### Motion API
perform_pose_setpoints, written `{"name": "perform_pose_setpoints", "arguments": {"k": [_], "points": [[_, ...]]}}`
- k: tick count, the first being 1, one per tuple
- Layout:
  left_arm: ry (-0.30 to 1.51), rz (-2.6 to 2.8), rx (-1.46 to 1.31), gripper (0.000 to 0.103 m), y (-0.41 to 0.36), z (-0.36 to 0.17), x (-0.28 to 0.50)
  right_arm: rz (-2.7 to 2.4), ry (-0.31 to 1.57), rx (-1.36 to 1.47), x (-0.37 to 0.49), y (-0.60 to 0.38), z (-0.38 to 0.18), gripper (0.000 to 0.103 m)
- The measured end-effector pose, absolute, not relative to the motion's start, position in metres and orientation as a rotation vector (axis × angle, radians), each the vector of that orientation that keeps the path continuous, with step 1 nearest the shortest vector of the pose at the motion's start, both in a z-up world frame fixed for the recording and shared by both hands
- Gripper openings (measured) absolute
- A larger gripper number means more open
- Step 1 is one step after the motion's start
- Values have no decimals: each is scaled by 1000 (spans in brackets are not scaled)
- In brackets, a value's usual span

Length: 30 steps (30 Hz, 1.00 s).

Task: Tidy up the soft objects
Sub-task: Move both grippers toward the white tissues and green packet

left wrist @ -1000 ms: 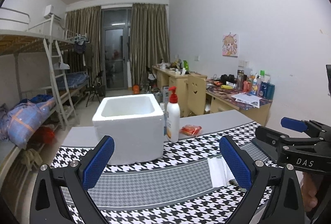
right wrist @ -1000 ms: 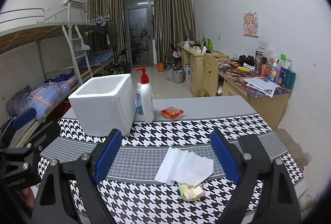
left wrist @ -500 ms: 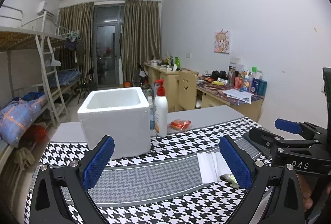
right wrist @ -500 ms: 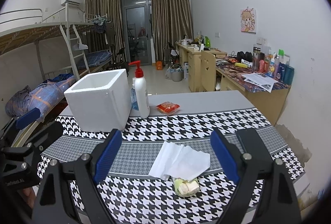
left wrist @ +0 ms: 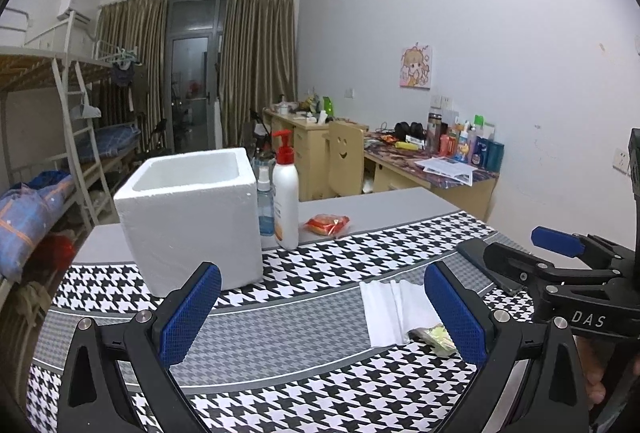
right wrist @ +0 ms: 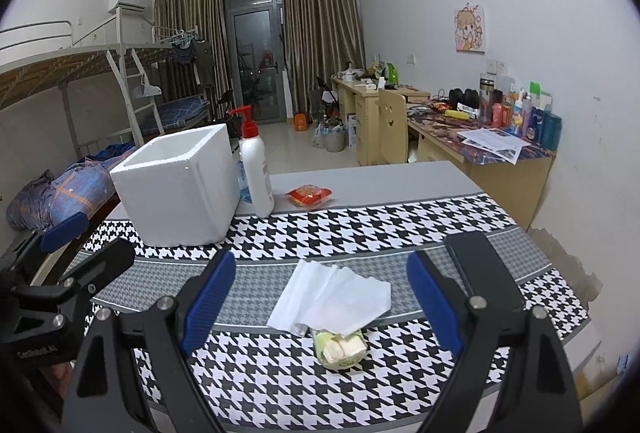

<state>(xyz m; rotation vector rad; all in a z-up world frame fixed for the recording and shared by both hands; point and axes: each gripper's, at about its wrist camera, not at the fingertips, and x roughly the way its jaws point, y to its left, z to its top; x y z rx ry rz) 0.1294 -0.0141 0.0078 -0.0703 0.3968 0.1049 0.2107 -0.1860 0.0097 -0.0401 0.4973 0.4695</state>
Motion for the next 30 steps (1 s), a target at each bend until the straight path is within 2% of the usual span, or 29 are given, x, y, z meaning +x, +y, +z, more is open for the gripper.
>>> {"name": "perform_pose_setpoints", "arguments": {"k": [30], "points": [[535,45,-91,102,-48,-32,181,434,578,-39,241,-235,-33,90]]}}
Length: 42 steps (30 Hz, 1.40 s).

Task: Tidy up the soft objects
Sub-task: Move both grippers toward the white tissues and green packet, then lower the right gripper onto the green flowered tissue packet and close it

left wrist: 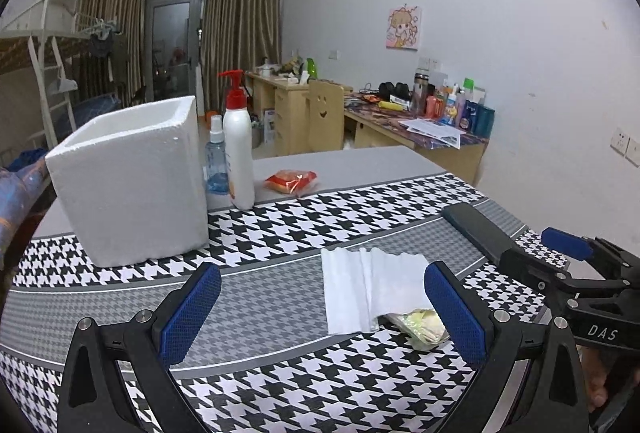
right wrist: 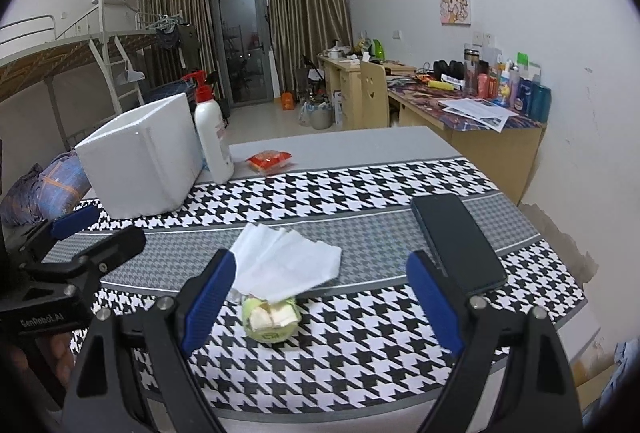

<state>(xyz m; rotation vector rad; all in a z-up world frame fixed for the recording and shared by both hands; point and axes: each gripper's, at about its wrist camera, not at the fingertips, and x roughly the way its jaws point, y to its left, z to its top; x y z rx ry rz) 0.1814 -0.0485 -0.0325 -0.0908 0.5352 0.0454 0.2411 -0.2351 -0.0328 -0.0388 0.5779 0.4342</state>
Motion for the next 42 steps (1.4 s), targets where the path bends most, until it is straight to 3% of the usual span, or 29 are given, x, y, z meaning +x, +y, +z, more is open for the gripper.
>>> {"name": "perform_pose_setpoints", "arguments": {"k": [42], "points": [[631,96,-119,102,-30,-70,206,569,750,-130,247,-201,-95,90]]}}
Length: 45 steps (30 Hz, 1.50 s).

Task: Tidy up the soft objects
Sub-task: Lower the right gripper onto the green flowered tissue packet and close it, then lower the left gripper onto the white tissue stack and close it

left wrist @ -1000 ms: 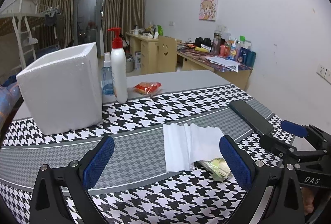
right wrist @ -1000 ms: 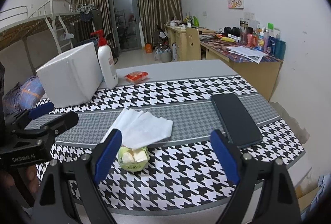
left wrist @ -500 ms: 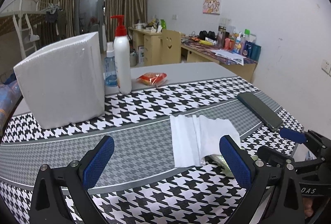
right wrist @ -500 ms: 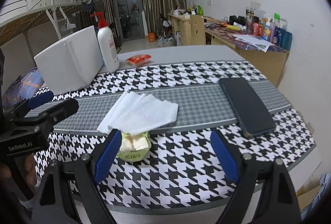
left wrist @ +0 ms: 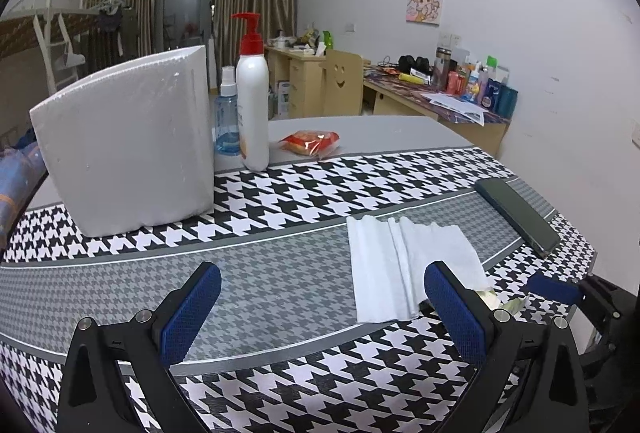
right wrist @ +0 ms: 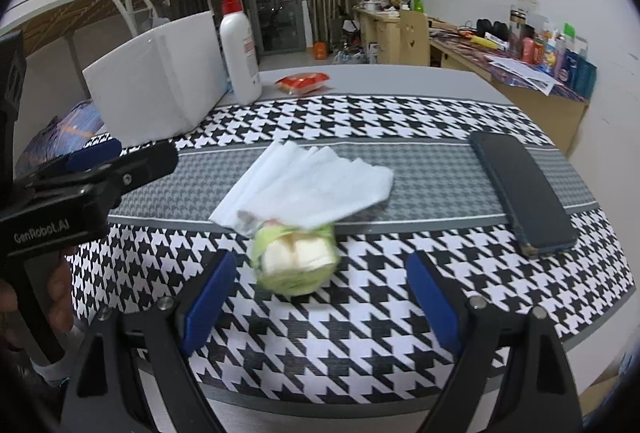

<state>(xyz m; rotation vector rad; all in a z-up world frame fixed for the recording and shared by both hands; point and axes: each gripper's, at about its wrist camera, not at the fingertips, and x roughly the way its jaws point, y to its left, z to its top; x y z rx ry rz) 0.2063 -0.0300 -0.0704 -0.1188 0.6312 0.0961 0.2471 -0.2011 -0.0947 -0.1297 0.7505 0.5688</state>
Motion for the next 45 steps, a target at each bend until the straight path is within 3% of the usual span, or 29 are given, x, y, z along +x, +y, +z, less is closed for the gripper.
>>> {"name": "perform_pose_setpoints", "arguments": {"k": [9,13,21,35,37,45], "points": [[660,80,-124,102,-33,-77,213,586,803,-114,262,-193,-104,88],[663,79,-125,102,-34,-78,215,603,870,-112,268,-192,-115,62],[681,47,-112,102,-44,-79,222,619,831,-145,256,-196,-111,43],[774,16,-118,102,-60,-94,243,521,847,-115,243,-243,-110,43],[784,14,-124,102,-62,-95,245,501,849,-106,243,-249,-112,60],[801,3,-135,102,-67,-98,255,491,817,-77,240,-260,-108,73]]}}
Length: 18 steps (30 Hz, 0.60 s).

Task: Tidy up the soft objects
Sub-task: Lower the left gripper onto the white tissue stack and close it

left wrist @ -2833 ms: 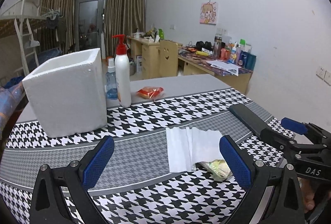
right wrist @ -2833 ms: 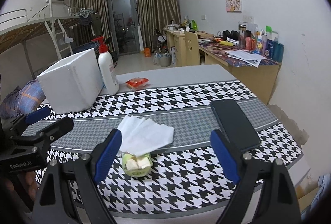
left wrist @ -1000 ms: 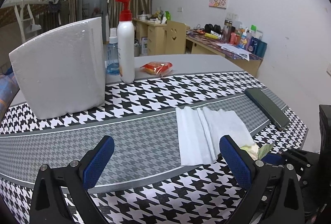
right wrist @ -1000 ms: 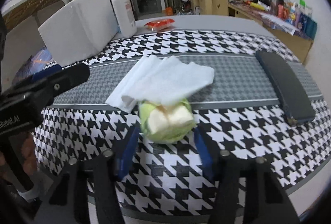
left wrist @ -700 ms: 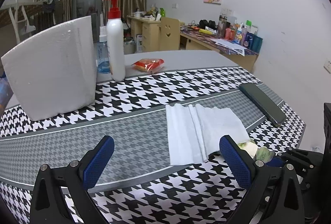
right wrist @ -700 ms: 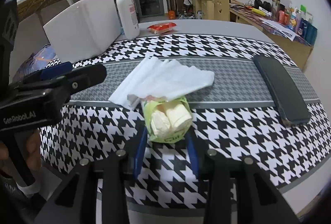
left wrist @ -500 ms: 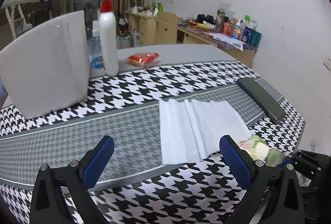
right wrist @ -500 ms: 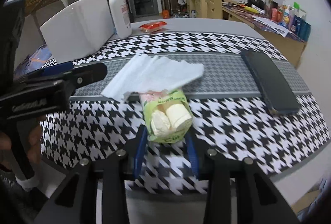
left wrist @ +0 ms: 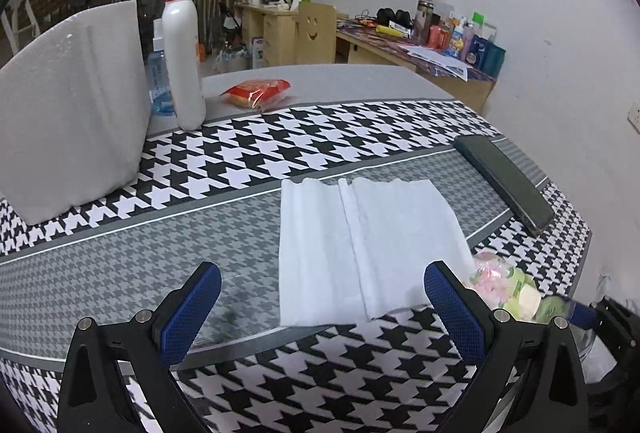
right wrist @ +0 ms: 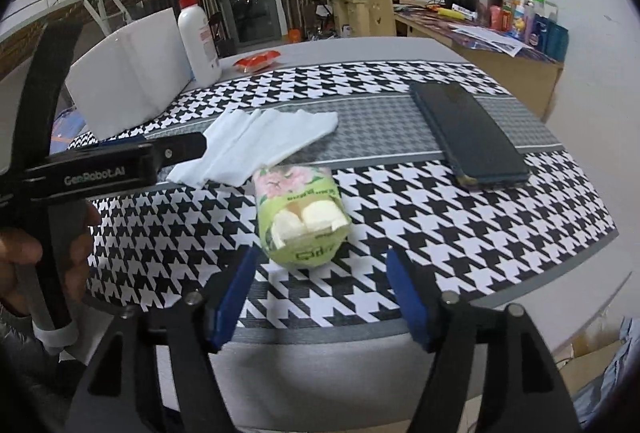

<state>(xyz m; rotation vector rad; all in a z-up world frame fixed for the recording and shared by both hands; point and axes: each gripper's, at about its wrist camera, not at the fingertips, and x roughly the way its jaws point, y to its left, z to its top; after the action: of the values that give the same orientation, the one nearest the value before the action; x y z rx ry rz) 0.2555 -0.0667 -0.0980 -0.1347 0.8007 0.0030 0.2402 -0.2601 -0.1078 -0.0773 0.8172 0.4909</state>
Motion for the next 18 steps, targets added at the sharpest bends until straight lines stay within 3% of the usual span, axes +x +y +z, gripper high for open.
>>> {"name": "perform_pose_setpoints", "arguments": {"k": [5,9,18], "points": [[820,18,-135,100,-69,-103,266,491,810,-75,239,-263,-106,73],[864,2,-135,89,-71,-112,276,482,805,-58,239,-267,-104,73],[900,22,-71,85,-81,-120,286,483,818,-48,240,-269,-107,73]]}}
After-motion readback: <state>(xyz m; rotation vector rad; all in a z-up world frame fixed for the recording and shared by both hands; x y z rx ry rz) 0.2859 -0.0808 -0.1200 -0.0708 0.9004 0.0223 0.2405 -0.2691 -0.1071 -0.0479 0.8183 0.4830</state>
